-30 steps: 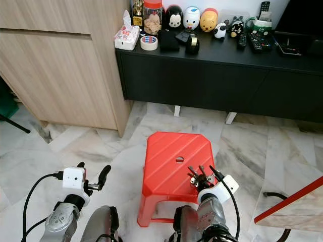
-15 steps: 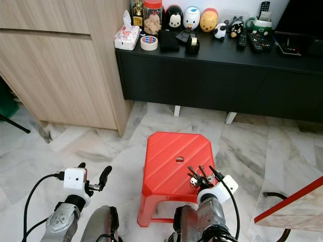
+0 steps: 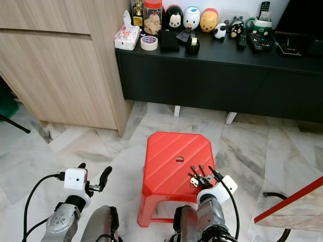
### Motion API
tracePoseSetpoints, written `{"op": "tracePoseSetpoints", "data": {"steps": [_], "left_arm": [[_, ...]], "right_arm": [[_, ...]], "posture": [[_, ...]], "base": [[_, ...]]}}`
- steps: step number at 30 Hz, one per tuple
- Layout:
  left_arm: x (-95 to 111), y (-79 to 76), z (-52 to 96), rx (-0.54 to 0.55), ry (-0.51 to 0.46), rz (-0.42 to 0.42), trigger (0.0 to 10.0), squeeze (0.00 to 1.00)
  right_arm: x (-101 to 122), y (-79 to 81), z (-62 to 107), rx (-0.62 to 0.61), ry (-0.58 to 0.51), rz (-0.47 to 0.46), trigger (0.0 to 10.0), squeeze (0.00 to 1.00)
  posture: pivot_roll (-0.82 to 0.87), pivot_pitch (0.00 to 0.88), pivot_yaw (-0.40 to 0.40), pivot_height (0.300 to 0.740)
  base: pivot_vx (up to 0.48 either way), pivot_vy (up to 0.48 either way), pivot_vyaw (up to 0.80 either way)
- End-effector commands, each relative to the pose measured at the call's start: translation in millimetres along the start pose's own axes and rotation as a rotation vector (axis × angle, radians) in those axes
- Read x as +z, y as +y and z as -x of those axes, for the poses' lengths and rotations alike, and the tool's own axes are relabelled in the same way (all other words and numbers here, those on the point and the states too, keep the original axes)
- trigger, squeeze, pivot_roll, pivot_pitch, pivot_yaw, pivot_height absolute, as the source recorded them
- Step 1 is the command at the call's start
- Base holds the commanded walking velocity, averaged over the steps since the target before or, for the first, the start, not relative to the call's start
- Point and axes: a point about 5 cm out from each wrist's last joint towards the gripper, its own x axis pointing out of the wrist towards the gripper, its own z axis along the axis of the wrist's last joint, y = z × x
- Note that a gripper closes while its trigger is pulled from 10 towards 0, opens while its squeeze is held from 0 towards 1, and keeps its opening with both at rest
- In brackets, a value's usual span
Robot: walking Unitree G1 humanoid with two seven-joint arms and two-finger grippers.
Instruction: Hang keys on a hook
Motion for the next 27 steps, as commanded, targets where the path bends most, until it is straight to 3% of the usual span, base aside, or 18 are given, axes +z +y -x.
{"op": "tracePoseSetpoints", "data": {"steps": [1, 3, 6, 8, 12, 13, 14, 15, 20, 27], "left_arm": [[-5.9, -1.0, 1.9, -0.004, 0.033, 0.001, 10.0, 0.0], [-6.2, -1.5, 1.4, -0.004, 0.035, 0.001, 10.0, 0.0], [-6.5, -1.4, 0.4, -0.003, 0.036, 0.001, 10.0, 0.0], [-6.6, -1.5, -0.9, -0.001, 0.037, -0.002, 10.0, 0.0], [-5.8, -1.8, -3.3, 0.0, 0.036, -0.002, 10.0, 0.0], [-5.4, -2.3, -4.4, 0.0, 0.034, -0.001, 10.0, 0.0], [-5.4, -2.3, -4.4, 0.0, 0.034, -0.001, 10.0, 0.0], [-5.2, -2.9, -5.2, 0.0, 0.034, 0.0, 10.0, 0.0], [-9.1, -0.7, -6.7, 0.019, 0.05, 0.004, 10.0, 0.0], [-30.4, 21.3, 1.8, 0.117, 0.157, 0.042, 10.0, 0.0]], "right_arm": [[-3.4, -0.3, 0.4, -0.002, 0.018, 0.007, 0.0, 0.0], [-2.0, 0.0, 0.2, 0.001, 0.01, 0.024, 0.0, 0.0], [5.4, 5.2, -0.5, 0.033, -0.042, 0.148, 0.0, 0.0], [15.8, 21.6, -0.5, 0.1, -0.139, 0.244, 0.0, 0.0], [25.4, 36.1, 1.8, 0.163, -0.233, 0.307, 0.0, 0.0], [27.6, 38.1, 3.0, 0.172, -0.258, 0.313, 3.7, 0.0], [27.6, 38.1, 3.0, 0.172, -0.258, 0.313, 3.7, 0.0], [29.3, 38.2, 3.9, 0.173, -0.276, 0.321, 10.0, 0.0], [36.5, 39.1, 10.3, 0.186, -0.373, 0.398, 10.0, 0.0], [43.7, 41.9, 23.5, 0.265, -0.481, 0.479, 10.0, 0.0]], "posture": [[0.12, 0.116, -0.058, 0.6], [0.12, 0.112, -0.059, 0.6], [0.12, 0.106, -0.059, 0.6], [0.11, 0.095, -0.062, 0.6], [0.1, 0.085, -0.065, 0.6], [0.1, 0.079, -0.067, 0.6], [0.1, 0.079, -0.067, 0.6], [0.1, 0.073, -0.069, 0.6], [0.09, 0.045, -0.078, 0.6], [0.08, 0.0, -0.088, 0.609]], "base": [[0.0, 0.0, 0.0], [0.0, 0.0, 0.0], [0.0, 0.0, 0.0], [0.0, 0.0, 0.0], [0.0, 0.0, 0.0], [0.0, 0.0, 0.0], [0.0, 0.0, 0.0], [0.0, 0.0, 0.0], [0.0, 0.0, 0.0], [0.0, 0.0, 0.0]]}}
